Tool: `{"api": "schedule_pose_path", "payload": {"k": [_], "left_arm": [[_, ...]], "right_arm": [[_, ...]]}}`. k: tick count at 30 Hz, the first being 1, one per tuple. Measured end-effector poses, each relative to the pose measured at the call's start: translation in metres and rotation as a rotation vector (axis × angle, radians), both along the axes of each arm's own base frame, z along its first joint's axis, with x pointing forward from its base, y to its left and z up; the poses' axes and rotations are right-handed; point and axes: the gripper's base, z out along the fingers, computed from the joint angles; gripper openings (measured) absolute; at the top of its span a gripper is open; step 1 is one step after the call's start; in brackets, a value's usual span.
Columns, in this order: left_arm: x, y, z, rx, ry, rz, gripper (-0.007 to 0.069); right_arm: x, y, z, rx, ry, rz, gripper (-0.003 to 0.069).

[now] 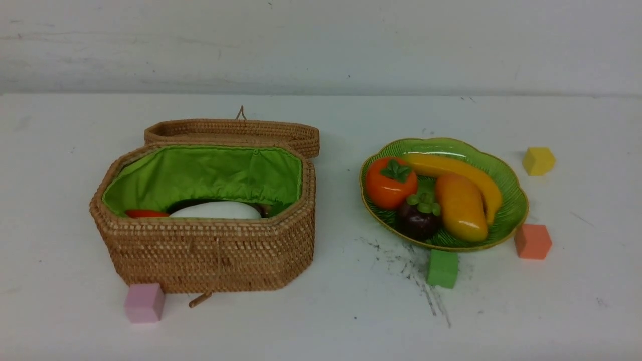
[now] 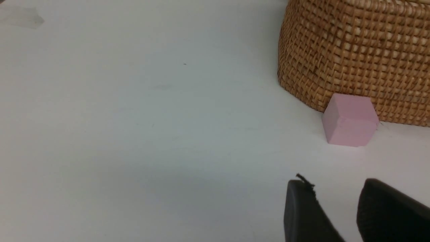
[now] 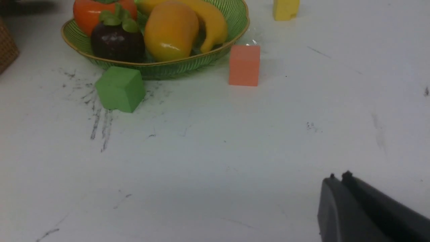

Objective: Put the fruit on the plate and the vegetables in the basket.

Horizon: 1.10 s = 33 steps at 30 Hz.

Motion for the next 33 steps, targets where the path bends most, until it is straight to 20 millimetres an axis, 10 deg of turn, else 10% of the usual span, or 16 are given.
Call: {"api": "schedule_pose_path", "payload": {"k": [33], "left_arm": [[0.0000,0.0000,0.0000,0.000,0.000,0.000,0.0239]], "right_arm": [[0.0001,0.0003,0.0001,0.008,-0.002,0.001,0.0054]]}}
